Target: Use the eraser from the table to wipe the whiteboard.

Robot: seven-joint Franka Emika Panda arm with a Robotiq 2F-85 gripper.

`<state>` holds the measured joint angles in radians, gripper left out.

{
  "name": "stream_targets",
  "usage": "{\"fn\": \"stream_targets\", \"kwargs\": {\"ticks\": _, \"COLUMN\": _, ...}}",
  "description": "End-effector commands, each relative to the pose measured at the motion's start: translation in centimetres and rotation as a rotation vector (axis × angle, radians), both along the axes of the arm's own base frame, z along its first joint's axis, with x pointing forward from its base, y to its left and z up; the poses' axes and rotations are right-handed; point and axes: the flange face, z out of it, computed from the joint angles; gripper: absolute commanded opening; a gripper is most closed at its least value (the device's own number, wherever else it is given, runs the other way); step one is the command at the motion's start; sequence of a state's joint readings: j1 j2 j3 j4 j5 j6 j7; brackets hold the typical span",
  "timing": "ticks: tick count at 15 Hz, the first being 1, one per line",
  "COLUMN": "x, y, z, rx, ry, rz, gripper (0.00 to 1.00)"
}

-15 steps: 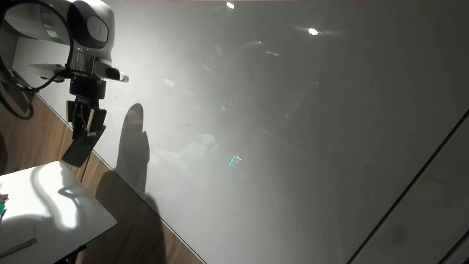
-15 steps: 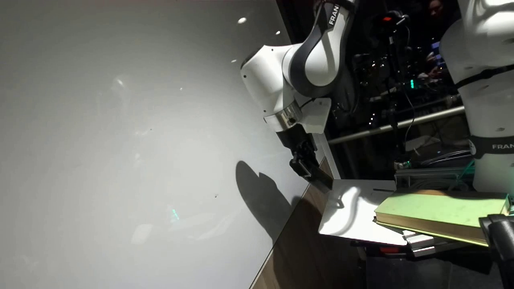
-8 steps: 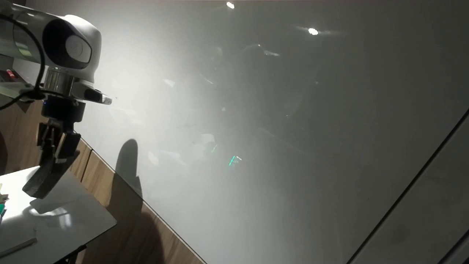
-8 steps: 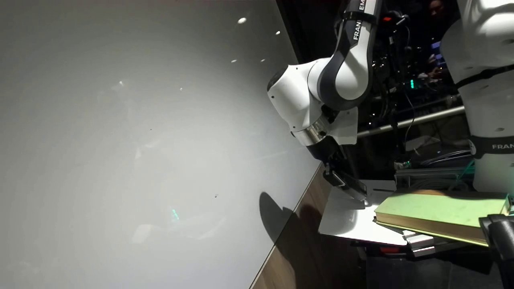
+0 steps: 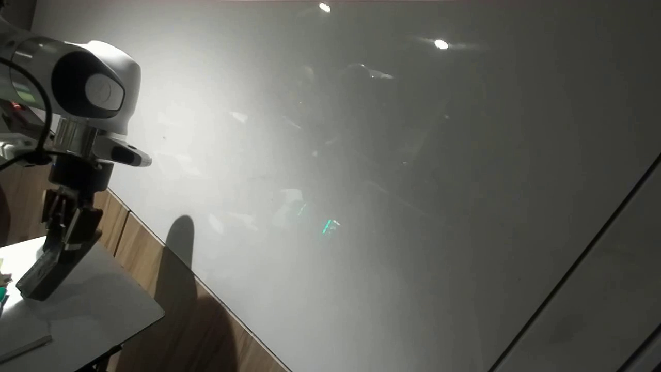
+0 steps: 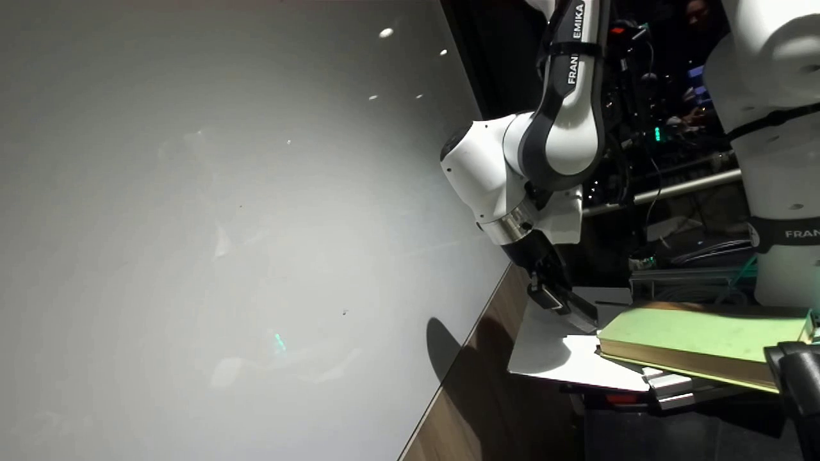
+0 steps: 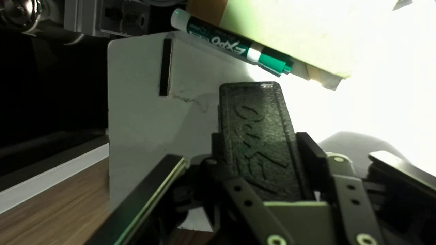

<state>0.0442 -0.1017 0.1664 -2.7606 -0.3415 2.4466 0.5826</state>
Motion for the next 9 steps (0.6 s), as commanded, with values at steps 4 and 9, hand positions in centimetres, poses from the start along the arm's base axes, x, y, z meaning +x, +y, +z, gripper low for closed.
{"fn": "stream_targets", "kwargs": {"ticks": 4, "x": 0.69, "y": -1.25, "z": -0.76, "rx": 0.032, "ry": -0.022, "rz": -0.022, "gripper": 0.29}}
{"fn": "stream_targets", "kwargs": {"ticks": 9, "x": 0.82, "y": -1.18, "z": -0.84, "rx": 0.043, "ry": -0.031, "rz": -0.026, "gripper": 0.99}}
